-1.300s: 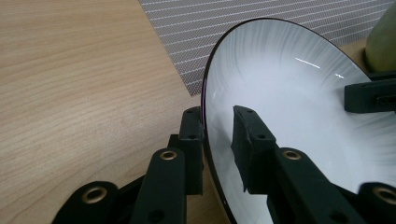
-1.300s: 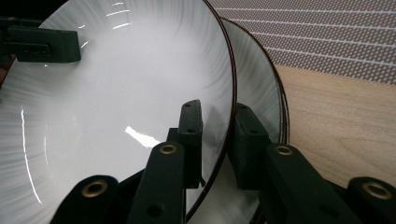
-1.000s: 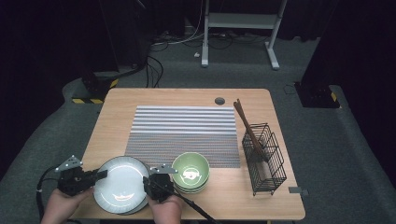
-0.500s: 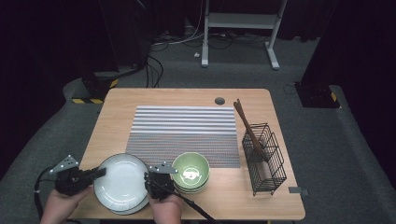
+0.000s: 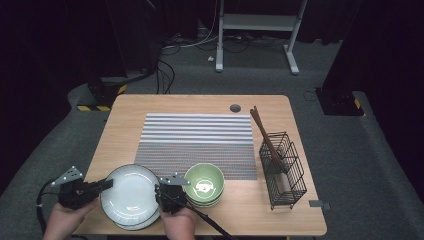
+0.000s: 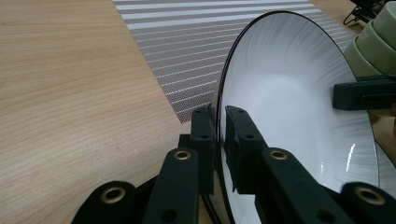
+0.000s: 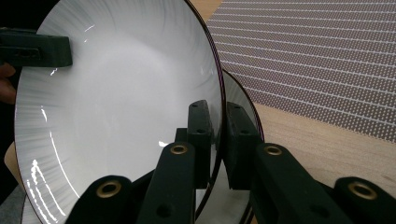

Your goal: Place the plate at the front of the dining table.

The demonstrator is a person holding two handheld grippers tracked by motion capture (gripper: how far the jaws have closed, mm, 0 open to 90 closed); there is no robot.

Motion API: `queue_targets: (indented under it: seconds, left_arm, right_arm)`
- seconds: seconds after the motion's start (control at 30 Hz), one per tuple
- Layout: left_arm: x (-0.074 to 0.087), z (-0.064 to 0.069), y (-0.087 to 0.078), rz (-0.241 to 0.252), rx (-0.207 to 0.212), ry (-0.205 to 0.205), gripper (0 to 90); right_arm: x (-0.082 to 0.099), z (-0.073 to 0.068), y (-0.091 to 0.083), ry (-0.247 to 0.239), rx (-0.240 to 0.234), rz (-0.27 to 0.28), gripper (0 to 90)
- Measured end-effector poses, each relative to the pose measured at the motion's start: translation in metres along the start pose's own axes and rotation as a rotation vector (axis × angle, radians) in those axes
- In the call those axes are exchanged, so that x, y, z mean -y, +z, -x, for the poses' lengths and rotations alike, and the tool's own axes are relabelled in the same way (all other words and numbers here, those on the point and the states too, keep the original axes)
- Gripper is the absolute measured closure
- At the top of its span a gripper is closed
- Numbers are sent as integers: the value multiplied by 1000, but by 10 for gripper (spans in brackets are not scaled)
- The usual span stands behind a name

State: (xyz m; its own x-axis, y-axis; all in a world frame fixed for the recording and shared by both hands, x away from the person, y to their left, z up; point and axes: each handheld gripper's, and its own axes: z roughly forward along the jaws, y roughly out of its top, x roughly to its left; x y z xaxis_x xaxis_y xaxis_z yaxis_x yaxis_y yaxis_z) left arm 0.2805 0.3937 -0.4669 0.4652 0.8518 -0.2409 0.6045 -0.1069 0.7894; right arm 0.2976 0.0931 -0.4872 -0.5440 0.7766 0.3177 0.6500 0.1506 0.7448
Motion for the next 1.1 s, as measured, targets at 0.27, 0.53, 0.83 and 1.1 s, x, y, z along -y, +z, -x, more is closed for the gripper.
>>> queue_targets:
  seconds: [0.27,0.53,0.83,1.1]
  left_arm:
    - [0,-1,-3,19,6,-4,822]
    - [-1,-1,-6,49,8,-11,827]
    - [0,-4,-7,67,9,-24,825]
    - [-1,-3,-9,90,11,-20,824]
  right_arm:
    - [0,-1,0,-18,3,16,823]
    - [-2,-5,-3,-30,9,47,834]
    - [-5,-8,-5,-41,22,58,840]
    - [-8,-12,-8,-61,31,77,843]
